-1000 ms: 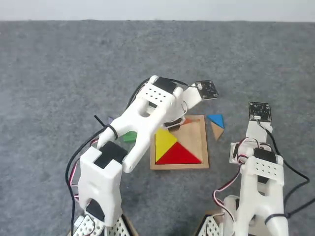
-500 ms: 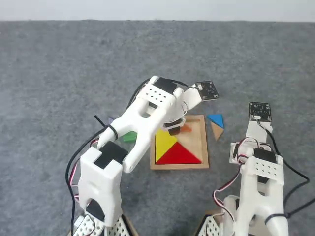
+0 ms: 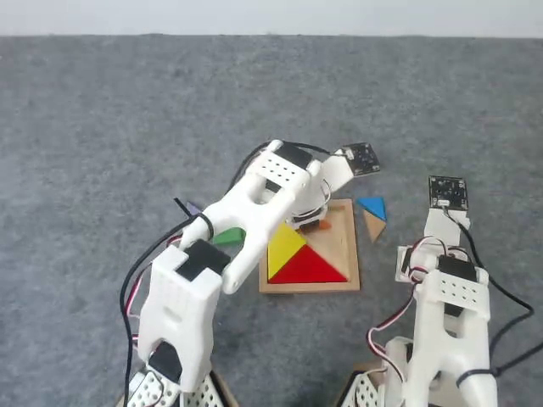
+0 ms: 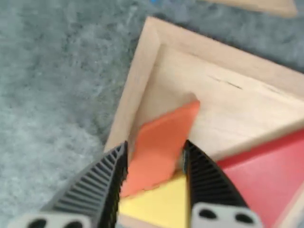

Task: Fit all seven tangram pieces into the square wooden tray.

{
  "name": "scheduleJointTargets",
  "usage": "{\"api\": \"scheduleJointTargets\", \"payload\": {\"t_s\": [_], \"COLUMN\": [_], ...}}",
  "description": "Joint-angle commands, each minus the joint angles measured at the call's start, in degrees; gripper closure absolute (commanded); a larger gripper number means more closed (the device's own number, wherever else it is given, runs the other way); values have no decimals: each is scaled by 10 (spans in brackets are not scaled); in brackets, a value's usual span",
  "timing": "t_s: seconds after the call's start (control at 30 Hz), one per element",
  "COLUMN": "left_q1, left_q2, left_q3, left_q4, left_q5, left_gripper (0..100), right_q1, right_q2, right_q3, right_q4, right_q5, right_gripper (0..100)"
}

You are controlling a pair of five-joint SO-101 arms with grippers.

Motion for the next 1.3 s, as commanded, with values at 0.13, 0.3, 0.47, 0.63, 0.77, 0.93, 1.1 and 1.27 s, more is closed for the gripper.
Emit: {"api": "scheduleJointTargets", "payload": {"t_s": [0.13,0.3,0.47,0.63,0.77,0.93,1.1,1.27], "left_q1": [-25,-31,-31,-32,-32,-31,-31,-32], "left_q2": [7,6,6,6,5,-3,-62,-145], "left_q3": [-66,-80,-79,-79,-80,-80,-77,-77], "left_q4": [4,24,25,25,40,40,46,90], "left_q5": [23,13,11,11,11,11,14,42], "left_gripper": [815,815,815,815,815,815,815,815], "right_q1": [7,7,7,7,7,7,7,7], "right_q2": [-17,-17,-17,-17,-17,-17,-17,-17], "right_q3": [-34,-34,-34,-34,-34,-34,-34,-34], "right_q4": [-4,-4,-4,-4,-4,-4,-4,-4], "right_q5": [-6,-6,-6,-6,-6,-6,-6,-7], "right_gripper": [757,757,757,757,757,757,757,757]}}
